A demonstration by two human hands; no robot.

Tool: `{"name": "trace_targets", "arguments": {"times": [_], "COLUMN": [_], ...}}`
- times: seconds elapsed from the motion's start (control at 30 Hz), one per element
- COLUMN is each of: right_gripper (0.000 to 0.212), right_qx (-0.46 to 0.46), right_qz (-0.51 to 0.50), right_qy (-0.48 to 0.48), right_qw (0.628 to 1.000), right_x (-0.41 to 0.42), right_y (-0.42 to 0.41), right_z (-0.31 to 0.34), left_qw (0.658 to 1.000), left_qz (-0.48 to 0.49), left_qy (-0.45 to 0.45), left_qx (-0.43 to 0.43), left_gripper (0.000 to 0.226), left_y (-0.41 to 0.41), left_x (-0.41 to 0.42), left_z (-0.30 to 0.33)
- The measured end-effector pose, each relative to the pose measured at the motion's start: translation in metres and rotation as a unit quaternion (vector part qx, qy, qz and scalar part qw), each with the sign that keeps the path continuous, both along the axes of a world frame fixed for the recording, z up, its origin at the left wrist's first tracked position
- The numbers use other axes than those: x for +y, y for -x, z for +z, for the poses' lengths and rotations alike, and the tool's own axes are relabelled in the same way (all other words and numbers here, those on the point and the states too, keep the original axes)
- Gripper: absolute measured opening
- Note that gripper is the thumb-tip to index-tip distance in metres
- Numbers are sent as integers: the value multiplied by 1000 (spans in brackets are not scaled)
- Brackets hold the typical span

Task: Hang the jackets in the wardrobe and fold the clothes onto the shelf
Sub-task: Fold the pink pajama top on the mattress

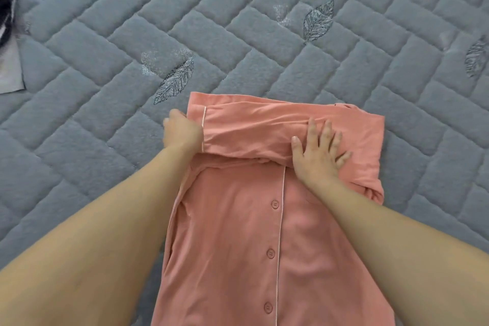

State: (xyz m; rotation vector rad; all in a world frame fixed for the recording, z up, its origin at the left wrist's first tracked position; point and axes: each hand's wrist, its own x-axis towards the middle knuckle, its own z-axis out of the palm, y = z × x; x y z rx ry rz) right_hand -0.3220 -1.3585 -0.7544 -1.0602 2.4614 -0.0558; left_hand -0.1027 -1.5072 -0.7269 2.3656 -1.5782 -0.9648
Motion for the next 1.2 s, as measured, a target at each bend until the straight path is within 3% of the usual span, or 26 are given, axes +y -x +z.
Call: {"name": "trace_targets", "arguments": {"times": [0.1, 0.17, 0.27, 0.33, 0.43, 0.73, 0.93, 1.2], "right_gripper": [65, 66, 68, 69, 70, 72, 77, 71], "right_qx": [-14, -15, -23, -32, -30, -11, 3, -39], "right_qz": [-16, -4, 20, 25, 36, 88, 164, 193], "right_qy": [-43, -59, -83, -100, -125, -120, -103, -133], "right_qw": [999, 998, 996, 994, 991, 989, 981, 971], "right_x": [0, 1, 5, 5, -1, 8, 56, 150], "right_y": [6, 10, 13, 17, 23, 25, 14, -25], "right_z": [-2, -6, -15, -21, -31, -30, -26, -21], "left_qw": [971, 942, 929, 916, 908, 914, 924, 897], "left_qz": [-152, -281, -370, -385, -391, -373, -351, -408], "left_qy": [126, 161, -8, -88, -83, -35, 9, -66], "left_qx": [-133, -90, -13, -67, -128, -157, -154, -154], "left_gripper": [43, 55, 72, 78, 83, 86, 86, 79], "left_y": [11, 33, 61, 63, 60, 61, 46, 0], "left_x": [13, 25, 48, 62, 68, 78, 143, 212], "left_z": [8, 7, -12, -33, -56, -59, -59, -57]}}
